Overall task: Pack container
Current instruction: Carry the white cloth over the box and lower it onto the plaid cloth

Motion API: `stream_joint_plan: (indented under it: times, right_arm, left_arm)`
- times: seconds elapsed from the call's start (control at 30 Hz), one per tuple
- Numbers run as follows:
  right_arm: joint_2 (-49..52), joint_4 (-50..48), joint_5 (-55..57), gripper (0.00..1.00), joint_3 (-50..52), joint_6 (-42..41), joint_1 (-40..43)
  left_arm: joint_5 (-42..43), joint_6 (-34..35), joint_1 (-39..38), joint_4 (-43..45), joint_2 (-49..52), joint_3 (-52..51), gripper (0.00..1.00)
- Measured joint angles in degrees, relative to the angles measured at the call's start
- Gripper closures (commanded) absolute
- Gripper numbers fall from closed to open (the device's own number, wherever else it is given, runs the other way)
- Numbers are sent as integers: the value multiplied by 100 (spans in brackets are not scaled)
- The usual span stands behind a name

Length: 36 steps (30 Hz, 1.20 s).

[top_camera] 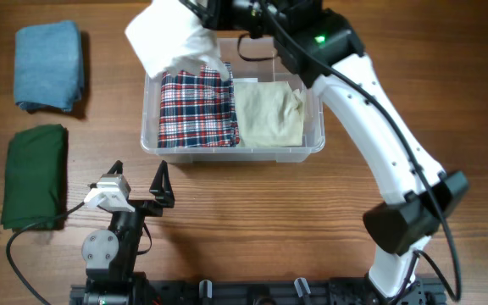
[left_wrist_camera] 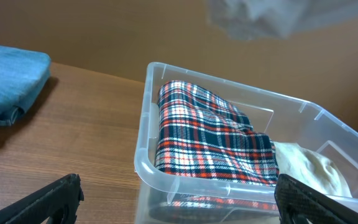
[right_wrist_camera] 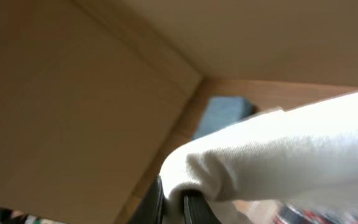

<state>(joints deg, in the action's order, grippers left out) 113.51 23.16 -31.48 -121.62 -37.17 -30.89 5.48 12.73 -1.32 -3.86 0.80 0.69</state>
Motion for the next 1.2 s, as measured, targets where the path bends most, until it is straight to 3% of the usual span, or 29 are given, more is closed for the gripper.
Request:
stream_joint_plan:
  times: [0.67,1.2]
  right_arm:
    - [468,-1349,-205,96,35,-723,-11]
    - [1121,-1460,-208,96,133,-988,-267]
  left_arm:
    - [2,0,0,0,0,0,0]
    - [2,0,0,0,0,0,0]
